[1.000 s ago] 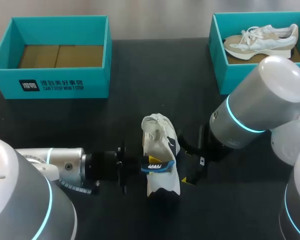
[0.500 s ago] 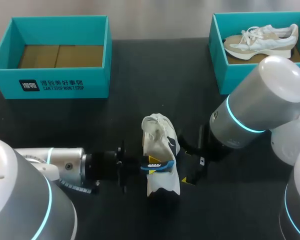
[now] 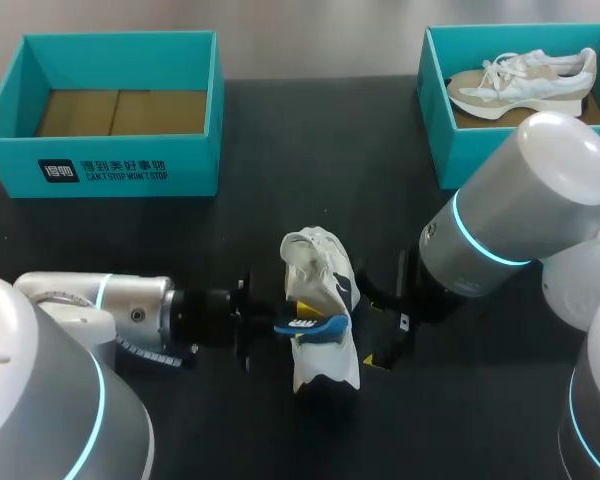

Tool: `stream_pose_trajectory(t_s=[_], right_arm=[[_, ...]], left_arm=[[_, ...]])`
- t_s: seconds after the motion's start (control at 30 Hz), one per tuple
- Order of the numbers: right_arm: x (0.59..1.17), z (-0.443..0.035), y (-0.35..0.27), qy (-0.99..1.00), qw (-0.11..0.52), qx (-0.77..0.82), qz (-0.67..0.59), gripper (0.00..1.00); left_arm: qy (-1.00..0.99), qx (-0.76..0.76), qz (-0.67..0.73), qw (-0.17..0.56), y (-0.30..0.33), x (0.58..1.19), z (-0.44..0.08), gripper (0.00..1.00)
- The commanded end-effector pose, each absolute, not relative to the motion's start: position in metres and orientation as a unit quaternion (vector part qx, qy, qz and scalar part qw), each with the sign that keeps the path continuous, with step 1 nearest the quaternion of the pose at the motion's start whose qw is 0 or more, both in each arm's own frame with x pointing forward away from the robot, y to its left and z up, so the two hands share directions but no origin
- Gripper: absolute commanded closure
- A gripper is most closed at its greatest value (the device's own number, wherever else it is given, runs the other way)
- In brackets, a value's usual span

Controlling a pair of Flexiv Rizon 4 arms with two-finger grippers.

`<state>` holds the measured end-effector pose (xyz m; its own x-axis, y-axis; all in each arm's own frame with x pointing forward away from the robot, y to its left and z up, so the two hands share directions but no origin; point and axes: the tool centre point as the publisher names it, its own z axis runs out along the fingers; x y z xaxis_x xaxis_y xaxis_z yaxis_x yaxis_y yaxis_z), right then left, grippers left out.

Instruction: Take the shoe out of the shoebox, open the shoe tongue, remove and reinsert the insole, then place the shoe into the shoebox

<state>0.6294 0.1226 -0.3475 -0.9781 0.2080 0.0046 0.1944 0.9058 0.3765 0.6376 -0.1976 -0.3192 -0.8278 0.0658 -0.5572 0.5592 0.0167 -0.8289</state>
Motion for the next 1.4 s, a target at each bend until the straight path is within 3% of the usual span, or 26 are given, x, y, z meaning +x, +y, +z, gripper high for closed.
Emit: stream_pose_trajectory(t_s=[0.03, 0.67, 1.4], right_arm=[[0.628, -0.349, 0.124, 0.976, 0.019, 0.104, 0.191, 0.0], [0.628, -0.349, 0.124, 0.976, 0.019, 0.104, 0.191, 0.0], [0.628, -0.349, 0.124, 0.976, 0.019, 0.104, 0.191, 0.0]], left_arm=[[0.683, 0.243, -0.664, 0.185, -0.199, 0.643, -0.326, 1.0], [0.634, 0.286, -0.675, 0.246, -0.195, 0.621, -0.312, 1.0], [0.625, 0.306, -0.673, 0.251, -0.191, 0.614, -0.309, 1.0]])
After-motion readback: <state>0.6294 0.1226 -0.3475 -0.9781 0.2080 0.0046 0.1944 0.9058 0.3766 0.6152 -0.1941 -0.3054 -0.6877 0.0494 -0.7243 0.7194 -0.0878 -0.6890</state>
